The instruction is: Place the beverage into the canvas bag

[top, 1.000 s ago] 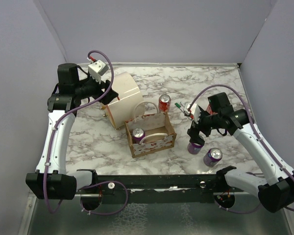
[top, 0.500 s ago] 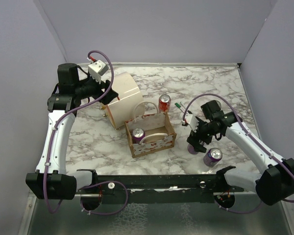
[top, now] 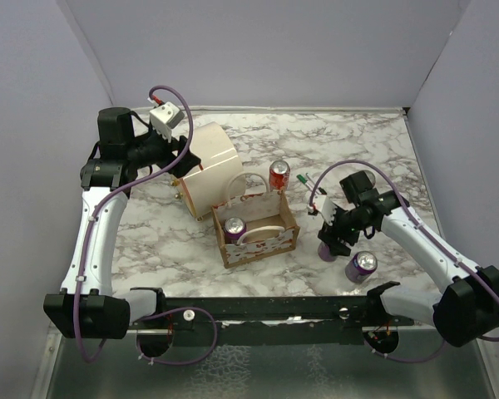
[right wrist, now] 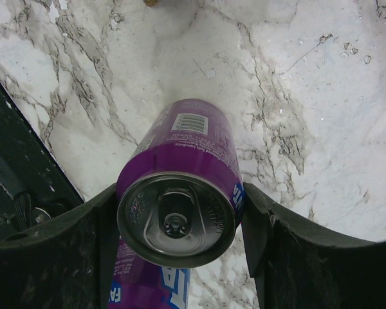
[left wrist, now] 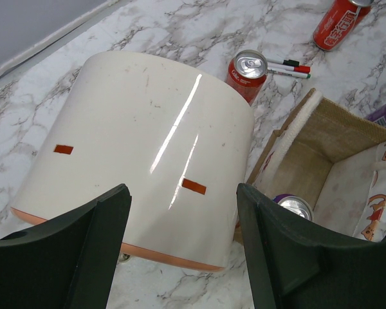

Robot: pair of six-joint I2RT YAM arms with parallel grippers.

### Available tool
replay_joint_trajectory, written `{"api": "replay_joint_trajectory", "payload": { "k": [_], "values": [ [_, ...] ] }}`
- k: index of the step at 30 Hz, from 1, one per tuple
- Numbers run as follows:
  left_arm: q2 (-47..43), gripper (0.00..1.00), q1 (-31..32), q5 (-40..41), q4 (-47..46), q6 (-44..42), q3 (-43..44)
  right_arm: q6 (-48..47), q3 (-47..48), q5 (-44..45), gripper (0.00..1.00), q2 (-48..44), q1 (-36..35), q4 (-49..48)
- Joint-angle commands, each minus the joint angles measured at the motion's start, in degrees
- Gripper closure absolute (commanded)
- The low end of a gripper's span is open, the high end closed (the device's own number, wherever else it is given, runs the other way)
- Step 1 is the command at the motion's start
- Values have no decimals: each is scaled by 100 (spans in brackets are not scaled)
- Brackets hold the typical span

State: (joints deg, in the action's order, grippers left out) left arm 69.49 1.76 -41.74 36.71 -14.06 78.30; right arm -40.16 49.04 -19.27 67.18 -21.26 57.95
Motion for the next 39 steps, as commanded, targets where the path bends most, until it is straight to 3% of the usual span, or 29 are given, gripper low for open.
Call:
{"api": "replay_joint_trajectory", "payload": {
  "k": [1, 11, 25, 39],
  "values": [
    [-41, 31, 31, -61, -1, 0, 10, 79, 303, -132, 56, -165, 34, -193],
    [55, 31, 78, -109, 1, 28, 97, 201, 1344, -368, 69, -257, 35, 18],
    [357, 31, 342, 92, 203, -192, 299, 184, 2862, -1113, 71, -249, 38, -242],
    [474, 31, 681, -569, 717, -798, 299, 122, 3865, -3274, 72, 458, 4, -573]
  ]
}}
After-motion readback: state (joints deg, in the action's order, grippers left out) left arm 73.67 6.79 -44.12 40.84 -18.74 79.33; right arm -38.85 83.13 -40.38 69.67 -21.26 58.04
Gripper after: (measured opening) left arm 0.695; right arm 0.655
